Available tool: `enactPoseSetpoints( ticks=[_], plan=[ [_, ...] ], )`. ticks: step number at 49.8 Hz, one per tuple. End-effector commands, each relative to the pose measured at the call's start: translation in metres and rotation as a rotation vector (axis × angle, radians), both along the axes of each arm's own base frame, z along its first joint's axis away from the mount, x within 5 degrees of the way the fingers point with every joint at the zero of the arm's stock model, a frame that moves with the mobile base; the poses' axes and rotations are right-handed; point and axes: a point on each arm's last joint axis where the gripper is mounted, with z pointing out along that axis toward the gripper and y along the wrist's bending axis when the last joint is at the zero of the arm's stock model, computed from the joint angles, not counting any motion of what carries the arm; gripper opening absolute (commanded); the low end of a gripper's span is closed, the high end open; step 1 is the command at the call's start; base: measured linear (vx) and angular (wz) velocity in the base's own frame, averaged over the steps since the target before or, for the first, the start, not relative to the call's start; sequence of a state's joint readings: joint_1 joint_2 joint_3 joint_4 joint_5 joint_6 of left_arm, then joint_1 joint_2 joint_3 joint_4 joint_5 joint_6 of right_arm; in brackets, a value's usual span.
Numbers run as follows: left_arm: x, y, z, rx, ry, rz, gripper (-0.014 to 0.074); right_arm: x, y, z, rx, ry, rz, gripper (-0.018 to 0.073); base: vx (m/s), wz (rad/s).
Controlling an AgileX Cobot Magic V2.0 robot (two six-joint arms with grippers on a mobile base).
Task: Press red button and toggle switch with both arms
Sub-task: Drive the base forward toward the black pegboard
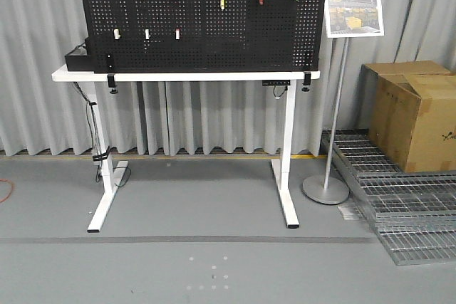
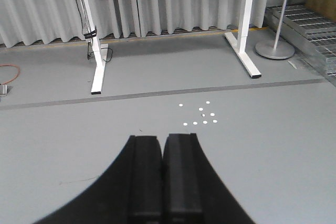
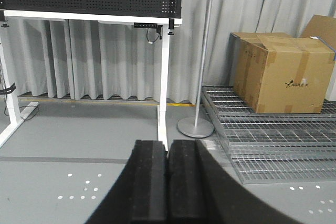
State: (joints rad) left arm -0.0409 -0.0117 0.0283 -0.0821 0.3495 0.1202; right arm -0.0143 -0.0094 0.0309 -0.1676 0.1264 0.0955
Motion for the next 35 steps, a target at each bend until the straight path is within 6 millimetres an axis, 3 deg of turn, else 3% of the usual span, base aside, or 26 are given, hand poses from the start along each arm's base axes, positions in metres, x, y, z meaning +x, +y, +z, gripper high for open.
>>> enactPoseSetpoints(
  ticks=[1,35],
  plan=[
    [0.0014,-0.0002,-0.0041,-0.019,-0.056,0.0,0.0001,-0.0004,0.0012,0.0043,-0.018,-0.082,0.014,-0.0003,0.0,0.0],
    [0.0014,-0.0002,-0.0041,-0.019,-0.056,0.0,0.0001,-0.0004,0.0012,0.0043,-0.018,-0.082,0.014,-0.0003,0.0,0.0]
  ],
)
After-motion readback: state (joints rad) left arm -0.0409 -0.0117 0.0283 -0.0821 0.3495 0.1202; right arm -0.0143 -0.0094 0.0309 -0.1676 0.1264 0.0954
